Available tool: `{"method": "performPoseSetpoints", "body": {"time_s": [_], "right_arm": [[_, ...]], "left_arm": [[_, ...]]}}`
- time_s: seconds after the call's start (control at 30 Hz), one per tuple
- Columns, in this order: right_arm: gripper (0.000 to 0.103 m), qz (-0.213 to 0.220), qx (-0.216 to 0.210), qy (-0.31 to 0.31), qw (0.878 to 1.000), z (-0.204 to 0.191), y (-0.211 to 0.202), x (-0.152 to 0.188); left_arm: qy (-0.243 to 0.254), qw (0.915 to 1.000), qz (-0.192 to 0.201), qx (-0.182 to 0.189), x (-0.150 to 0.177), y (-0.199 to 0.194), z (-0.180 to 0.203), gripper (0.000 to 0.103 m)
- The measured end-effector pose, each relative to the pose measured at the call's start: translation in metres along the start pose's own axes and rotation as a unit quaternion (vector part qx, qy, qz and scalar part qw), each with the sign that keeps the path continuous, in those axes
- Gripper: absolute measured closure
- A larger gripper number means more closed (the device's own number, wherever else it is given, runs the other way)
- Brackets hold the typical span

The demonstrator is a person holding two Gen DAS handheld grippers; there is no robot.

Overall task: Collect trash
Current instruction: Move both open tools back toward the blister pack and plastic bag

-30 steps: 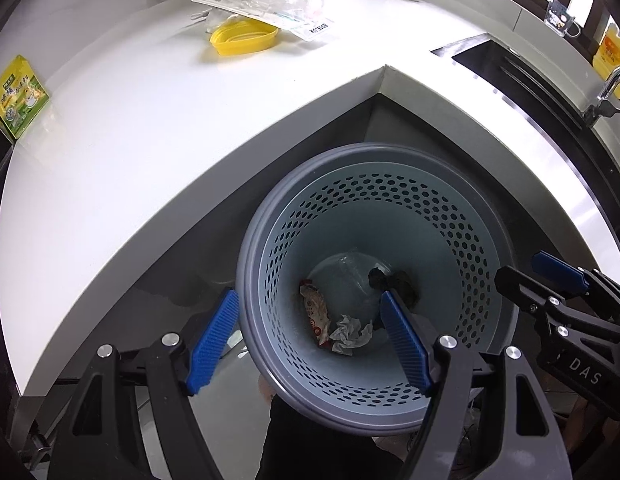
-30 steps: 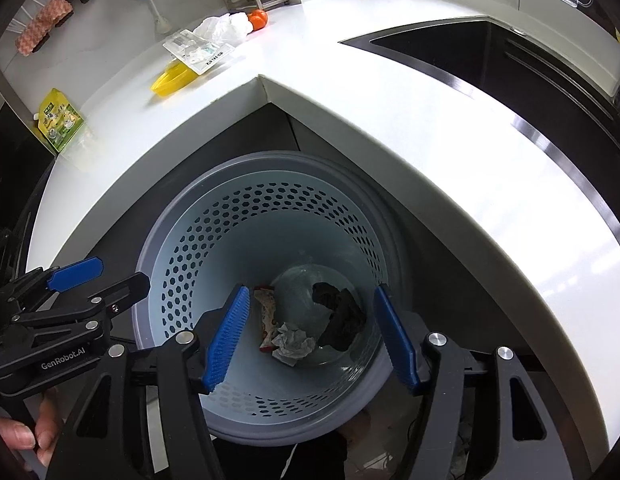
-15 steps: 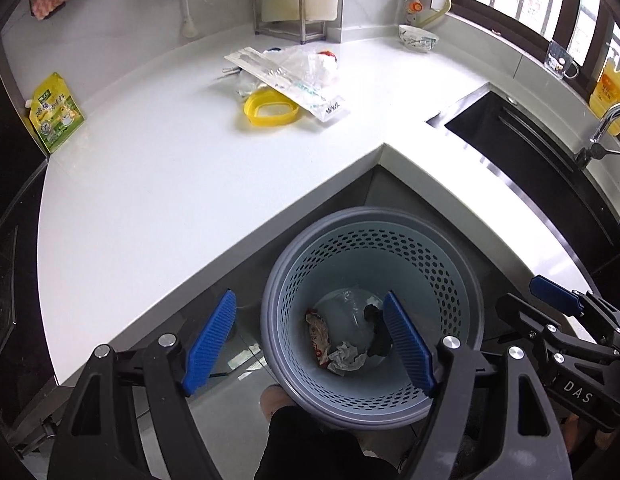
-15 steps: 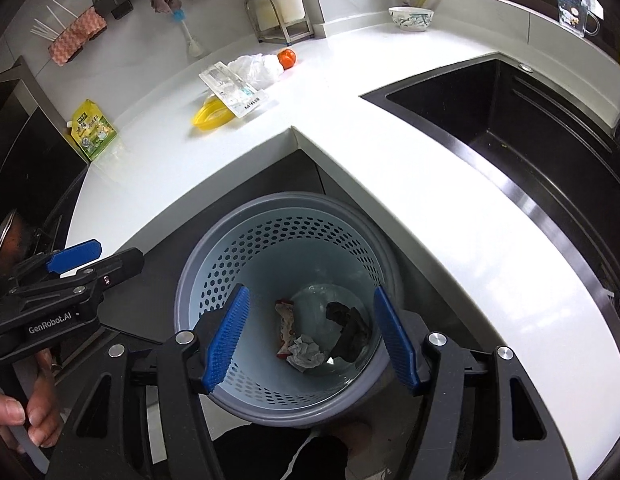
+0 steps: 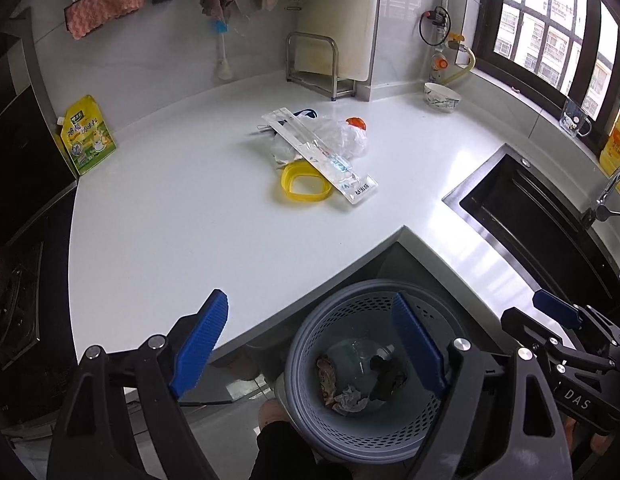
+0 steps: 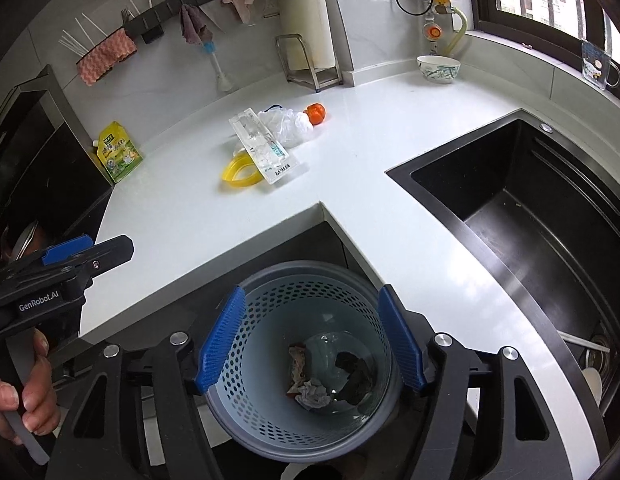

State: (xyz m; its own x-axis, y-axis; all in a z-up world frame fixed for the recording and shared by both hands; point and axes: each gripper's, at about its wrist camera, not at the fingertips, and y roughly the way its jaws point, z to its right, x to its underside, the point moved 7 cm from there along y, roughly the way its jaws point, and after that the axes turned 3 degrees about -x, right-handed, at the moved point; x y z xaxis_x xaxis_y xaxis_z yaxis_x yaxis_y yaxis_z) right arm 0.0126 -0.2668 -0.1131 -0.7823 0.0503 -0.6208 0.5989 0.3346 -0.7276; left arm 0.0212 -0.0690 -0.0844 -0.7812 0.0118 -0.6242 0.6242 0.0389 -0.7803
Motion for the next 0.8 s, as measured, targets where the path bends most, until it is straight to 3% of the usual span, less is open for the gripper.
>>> {"method": "performPoseSetpoints", "body": {"time_s": [0.33,0.4,0.8], "right_arm": [[0.032,0.009,0.012,-0.008,1.000,-0.015,0.041,-0.057],[0.032,0.011,0.014,-0.016,1.000,-0.020,0.053,-0.070],[0.030,-0.019,0.002,-0.045,0.999,-0.038,0.162,-0.132]], "left_arm": [[-0.007,0.9999,0.012,0.003,-0.055,0.032,-0.033,0.018],[-0.010,0.9998,0.015,0.001,-0.066,0.039,-0.043,0.013],[-0.020,0.9997,-0.015,-0.005,-0.090,0.116,-0.090,0.012]]}}
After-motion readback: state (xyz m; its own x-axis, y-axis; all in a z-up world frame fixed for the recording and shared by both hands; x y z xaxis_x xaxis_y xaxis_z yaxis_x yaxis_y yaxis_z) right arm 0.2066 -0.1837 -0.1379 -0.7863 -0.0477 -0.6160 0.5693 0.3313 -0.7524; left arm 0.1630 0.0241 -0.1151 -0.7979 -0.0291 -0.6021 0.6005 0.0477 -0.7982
